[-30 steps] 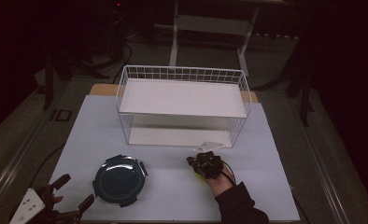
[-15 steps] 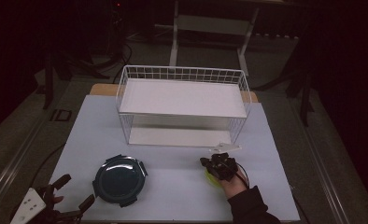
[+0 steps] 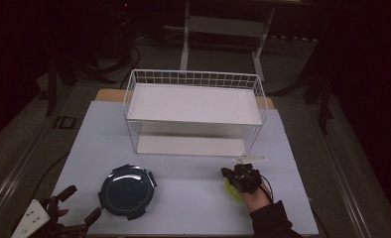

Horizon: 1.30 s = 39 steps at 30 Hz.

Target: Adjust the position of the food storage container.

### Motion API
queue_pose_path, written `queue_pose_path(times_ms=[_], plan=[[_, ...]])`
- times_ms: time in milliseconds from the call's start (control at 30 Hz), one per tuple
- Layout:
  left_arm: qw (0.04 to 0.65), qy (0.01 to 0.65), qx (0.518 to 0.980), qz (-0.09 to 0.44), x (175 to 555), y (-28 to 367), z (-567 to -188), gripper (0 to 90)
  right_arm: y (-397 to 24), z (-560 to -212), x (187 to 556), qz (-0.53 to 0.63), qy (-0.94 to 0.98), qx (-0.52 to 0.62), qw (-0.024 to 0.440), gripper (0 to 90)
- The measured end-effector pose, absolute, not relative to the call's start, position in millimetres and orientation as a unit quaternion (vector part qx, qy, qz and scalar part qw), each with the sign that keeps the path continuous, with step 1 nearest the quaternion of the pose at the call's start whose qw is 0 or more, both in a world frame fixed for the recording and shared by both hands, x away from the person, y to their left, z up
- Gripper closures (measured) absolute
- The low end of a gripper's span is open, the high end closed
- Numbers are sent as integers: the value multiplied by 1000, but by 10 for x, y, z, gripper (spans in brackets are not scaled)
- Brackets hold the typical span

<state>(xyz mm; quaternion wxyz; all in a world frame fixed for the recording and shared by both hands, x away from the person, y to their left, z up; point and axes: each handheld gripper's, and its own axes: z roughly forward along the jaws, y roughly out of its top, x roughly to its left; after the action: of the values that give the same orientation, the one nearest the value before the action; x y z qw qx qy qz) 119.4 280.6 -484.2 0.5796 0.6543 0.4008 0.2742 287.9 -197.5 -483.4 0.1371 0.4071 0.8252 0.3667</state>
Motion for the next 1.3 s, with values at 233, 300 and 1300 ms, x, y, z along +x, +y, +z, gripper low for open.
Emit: queue_pose_path(times_ms=[233, 300, 1300], plan=[[571, 398, 664, 272, 1185, 2803, -4828, 0, -1945, -4741, 2851, 388, 817, 402, 141, 832], [568, 398, 667, 270, 1179, 2799, -4820, 0, -1942, -4700, 2840, 397, 813, 401, 144, 800], [428, 423, 777, 185, 1333, 2910, -5007, 883, -1869, -4323, 2529, 495, 786, 344, 134, 187]])
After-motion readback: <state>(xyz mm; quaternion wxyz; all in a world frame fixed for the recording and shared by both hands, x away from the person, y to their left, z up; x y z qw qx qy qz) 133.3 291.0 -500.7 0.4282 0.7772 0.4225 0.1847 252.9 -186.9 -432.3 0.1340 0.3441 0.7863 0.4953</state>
